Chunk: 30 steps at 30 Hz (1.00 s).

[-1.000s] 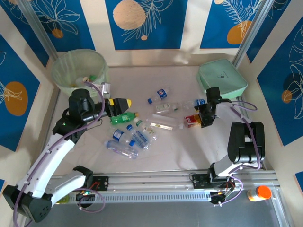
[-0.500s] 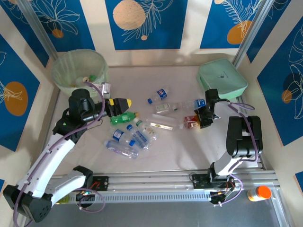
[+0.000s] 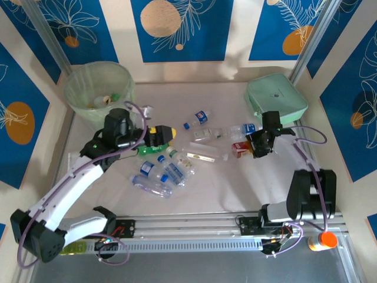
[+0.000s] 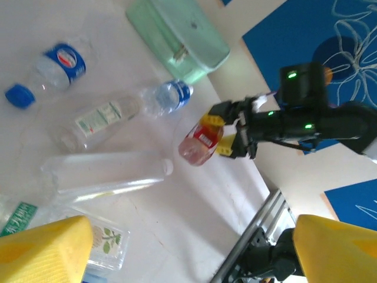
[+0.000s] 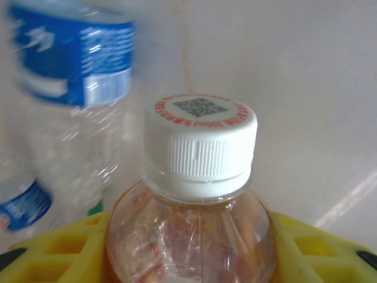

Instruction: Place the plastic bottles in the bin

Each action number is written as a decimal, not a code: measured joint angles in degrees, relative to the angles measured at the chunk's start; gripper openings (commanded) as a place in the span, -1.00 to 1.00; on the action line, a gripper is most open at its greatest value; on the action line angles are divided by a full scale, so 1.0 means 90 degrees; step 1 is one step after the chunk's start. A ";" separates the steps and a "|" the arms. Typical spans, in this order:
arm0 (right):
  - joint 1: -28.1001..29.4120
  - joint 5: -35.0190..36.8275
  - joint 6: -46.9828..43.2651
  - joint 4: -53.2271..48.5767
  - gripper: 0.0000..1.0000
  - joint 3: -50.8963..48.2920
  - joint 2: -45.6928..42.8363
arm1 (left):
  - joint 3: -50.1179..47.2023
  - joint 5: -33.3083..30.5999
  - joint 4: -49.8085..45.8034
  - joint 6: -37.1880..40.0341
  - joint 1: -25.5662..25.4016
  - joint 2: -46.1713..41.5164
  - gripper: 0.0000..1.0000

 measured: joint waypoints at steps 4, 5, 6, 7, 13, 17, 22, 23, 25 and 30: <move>0.0420 -0.0345 -0.0362 0.0097 -0.17 -0.0046 -0.0835 | 0.0087 -0.0124 0.0005 0.0063 -0.0505 0.0542 0.89; 0.0549 -0.0474 -0.0461 0.0175 -0.16 -0.0087 -0.1044 | 0.0087 -0.0134 0.0036 0.0041 -0.0614 0.0680 0.94; 0.0673 -0.0556 -0.0551 0.0219 -0.17 -0.0112 -0.1224 | 0.0087 -0.0138 0.0075 0.0029 -0.0702 0.0809 0.99; 0.0826 -0.0634 -0.0658 0.0243 -0.16 -0.0112 -0.1409 | 0.0090 -0.0136 0.0138 -0.0012 -0.0797 0.0962 0.99; 0.1999 -0.0809 -0.1246 0.0486 -0.17 -0.0104 -0.2329 | 0.0085 0.0070 0.0673 -0.0347 -0.1173 0.1676 0.99; 0.2637 -0.0806 -0.1413 0.0682 -0.17 -0.0104 -0.2613 | 0.0051 0.0612 0.1549 -0.0736 -0.1241 0.1872 0.99; 0.3082 -0.0814 -0.1452 0.0848 -0.17 -0.0104 -0.2618 | -0.0022 0.1190 0.2453 -0.1049 -0.1343 0.2144 0.99; 0.3106 -0.0818 -0.1450 0.0877 -0.17 -0.0104 -0.2618 | -0.0051 0.1239 0.2514 -0.1064 -0.1372 0.2178 0.99; 0.3150 -0.0818 -0.1445 0.0945 -0.18 -0.0104 -0.2620 | -0.0097 0.1319 0.2567 -0.1064 -0.1426 0.2242 1.00; 0.3247 -0.0814 -0.1416 0.1098 -0.18 -0.0102 -0.2628 | -0.0209 0.1569 0.2747 -0.1120 -0.1462 0.2339 0.83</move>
